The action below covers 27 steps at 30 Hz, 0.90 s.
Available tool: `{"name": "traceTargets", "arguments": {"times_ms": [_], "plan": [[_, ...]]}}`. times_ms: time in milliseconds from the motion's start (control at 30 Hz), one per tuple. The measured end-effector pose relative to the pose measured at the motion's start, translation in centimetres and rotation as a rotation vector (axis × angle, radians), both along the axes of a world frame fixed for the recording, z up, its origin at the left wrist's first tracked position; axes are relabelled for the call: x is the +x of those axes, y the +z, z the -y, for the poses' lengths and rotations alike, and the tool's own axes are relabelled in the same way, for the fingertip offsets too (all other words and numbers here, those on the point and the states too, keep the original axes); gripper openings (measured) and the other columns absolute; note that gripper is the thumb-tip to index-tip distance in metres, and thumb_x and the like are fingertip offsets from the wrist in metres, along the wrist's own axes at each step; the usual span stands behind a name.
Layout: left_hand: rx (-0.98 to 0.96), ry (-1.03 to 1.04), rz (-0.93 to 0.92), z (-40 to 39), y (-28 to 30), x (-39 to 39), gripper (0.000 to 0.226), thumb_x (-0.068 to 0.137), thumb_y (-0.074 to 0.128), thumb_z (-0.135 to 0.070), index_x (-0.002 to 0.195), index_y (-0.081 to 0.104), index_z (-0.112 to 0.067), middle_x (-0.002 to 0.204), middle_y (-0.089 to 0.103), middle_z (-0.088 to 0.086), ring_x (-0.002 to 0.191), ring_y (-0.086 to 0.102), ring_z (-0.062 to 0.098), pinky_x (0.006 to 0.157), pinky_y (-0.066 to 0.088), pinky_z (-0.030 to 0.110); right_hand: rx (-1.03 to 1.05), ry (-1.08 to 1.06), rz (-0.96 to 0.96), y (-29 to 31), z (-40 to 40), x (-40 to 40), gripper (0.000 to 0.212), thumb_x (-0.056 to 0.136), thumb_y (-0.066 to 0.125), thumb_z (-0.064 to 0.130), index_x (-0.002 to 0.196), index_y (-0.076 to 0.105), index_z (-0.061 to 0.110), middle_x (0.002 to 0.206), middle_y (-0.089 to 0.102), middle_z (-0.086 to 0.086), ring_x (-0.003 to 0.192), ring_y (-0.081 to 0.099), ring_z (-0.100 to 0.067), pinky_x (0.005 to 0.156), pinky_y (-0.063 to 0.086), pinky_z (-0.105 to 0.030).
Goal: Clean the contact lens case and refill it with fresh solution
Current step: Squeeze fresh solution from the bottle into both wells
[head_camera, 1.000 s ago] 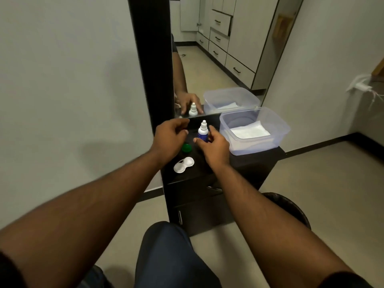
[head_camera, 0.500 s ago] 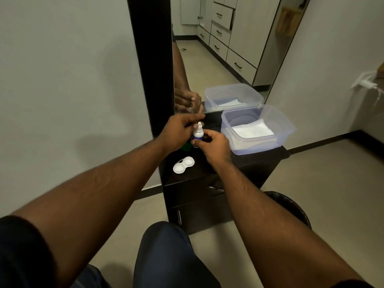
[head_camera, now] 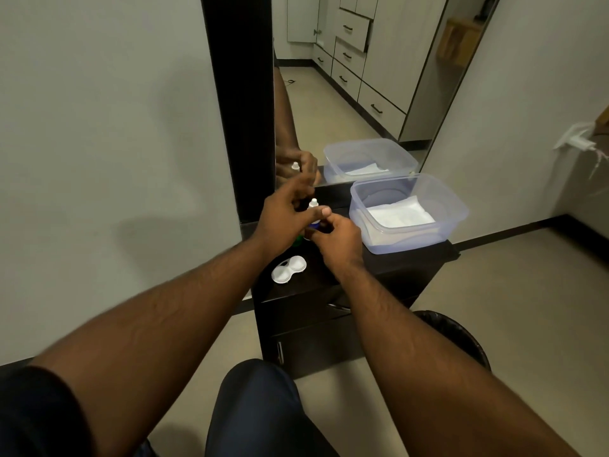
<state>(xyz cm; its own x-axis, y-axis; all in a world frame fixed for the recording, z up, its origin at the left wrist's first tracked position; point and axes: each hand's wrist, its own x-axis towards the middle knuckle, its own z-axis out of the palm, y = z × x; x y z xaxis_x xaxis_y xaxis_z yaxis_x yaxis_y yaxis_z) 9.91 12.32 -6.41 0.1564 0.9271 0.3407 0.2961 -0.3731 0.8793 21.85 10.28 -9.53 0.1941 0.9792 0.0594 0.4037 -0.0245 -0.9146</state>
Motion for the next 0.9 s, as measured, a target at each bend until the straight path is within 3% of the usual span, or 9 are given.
{"name": "traceTargets", "arguments": {"times_ms": [133,200,267,333,400,600,733,800,900], "plan": [[-0.029,0.011,0.141,0.2,1.3,0.2,0.050,0.092,0.062,-0.021,0.139,0.046,-0.018,0.131,0.058,0.004,0.110,0.061,0.008,0.093,0.052,0.026,-0.001,-0.007,0.008,-0.3,-0.2,-0.3,0.039,0.076,0.078,0.024,0.113,0.067,0.017,0.106,0.071,0.000,0.099,0.065,-0.016,0.092,0.053,-0.042],[0.029,0.134,0.083,-0.3,1.4,-0.3,0.042,0.092,0.061,-0.024,0.133,0.054,-0.013,0.119,0.066,0.007,0.103,0.065,0.011,0.092,0.054,0.030,-0.002,-0.015,0.013,-0.4,-0.2,-0.3,0.042,0.074,0.079,0.024,0.114,0.066,0.017,0.107,0.070,0.000,0.100,0.064,-0.016,0.092,0.053,-0.041],[0.086,0.173,-0.003,-0.7,1.6,-0.6,0.041,0.093,0.060,-0.023,0.132,0.056,-0.013,0.113,0.068,0.005,0.096,0.064,0.006,0.087,0.051,0.017,-0.003,-0.019,0.010,-0.3,-0.3,-0.3,0.043,0.074,0.079,0.024,0.114,0.066,0.016,0.109,0.070,-0.001,0.101,0.064,-0.016,0.093,0.052,-0.041],[0.076,0.103,-0.092,-0.6,1.9,-0.6,0.043,0.091,0.062,-0.018,0.134,0.054,-0.016,0.114,0.066,0.001,0.097,0.060,0.002,0.082,0.044,0.005,0.003,-0.013,0.014,-0.4,-0.3,-0.3,0.040,0.075,0.078,0.025,0.113,0.066,0.017,0.107,0.070,0.000,0.100,0.064,-0.016,0.092,0.052,-0.041],[0.006,-0.011,-0.226,-0.7,1.7,-0.4,0.047,0.088,0.065,-0.013,0.134,0.054,-0.017,0.123,0.063,-0.001,0.110,0.058,0.008,0.086,0.043,0.009,0.005,-0.005,0.021,-0.6,-0.3,-0.2,0.037,0.077,0.077,0.025,0.112,0.067,0.017,0.106,0.071,0.000,0.099,0.065,-0.016,0.091,0.053,-0.042],[0.001,0.100,-0.226,-0.8,1.2,0.0,0.018,0.077,0.077,-0.022,0.090,0.068,-0.015,0.088,0.070,0.001,0.082,0.067,0.012,0.080,0.058,0.031,0.021,0.007,0.036,-0.3,0.1,-0.2,0.038,0.078,0.075,0.024,0.114,0.066,0.015,0.109,0.070,-0.001,0.101,0.063,-0.016,0.092,0.053,-0.039],[0.050,0.203,-0.224,-0.6,0.6,0.5,0.030,0.073,0.078,-0.037,0.073,0.059,-0.014,0.066,0.061,0.000,0.063,0.061,0.016,0.065,0.057,0.037,0.019,0.012,0.026,-0.4,0.4,-0.1,0.034,0.079,0.075,0.024,0.111,0.066,0.017,0.106,0.070,0.002,0.097,0.063,-0.012,0.090,0.053,-0.033],[0.057,0.209,-0.241,-0.7,0.9,0.8,0.035,0.072,0.078,-0.043,0.079,0.059,-0.015,0.072,0.062,-0.001,0.068,0.060,0.017,0.065,0.055,0.036,0.020,0.011,0.053,0.0,0.2,0.0,0.033,0.080,0.074,0.023,0.110,0.066,0.015,0.106,0.069,0.003,0.095,0.061,-0.010,0.087,0.052,-0.028],[-0.001,0.054,-0.245,-0.6,1.6,0.8,0.049,0.075,0.077,-0.039,0.116,0.058,-0.020,0.106,0.062,-0.008,0.095,0.058,0.009,0.080,0.050,0.025,0.017,0.003,0.046,0.2,0.1,0.2,0.033,0.080,0.074,0.021,0.112,0.065,0.014,0.104,0.068,0.003,0.092,0.060,-0.008,0.081,0.048,-0.021]]}}
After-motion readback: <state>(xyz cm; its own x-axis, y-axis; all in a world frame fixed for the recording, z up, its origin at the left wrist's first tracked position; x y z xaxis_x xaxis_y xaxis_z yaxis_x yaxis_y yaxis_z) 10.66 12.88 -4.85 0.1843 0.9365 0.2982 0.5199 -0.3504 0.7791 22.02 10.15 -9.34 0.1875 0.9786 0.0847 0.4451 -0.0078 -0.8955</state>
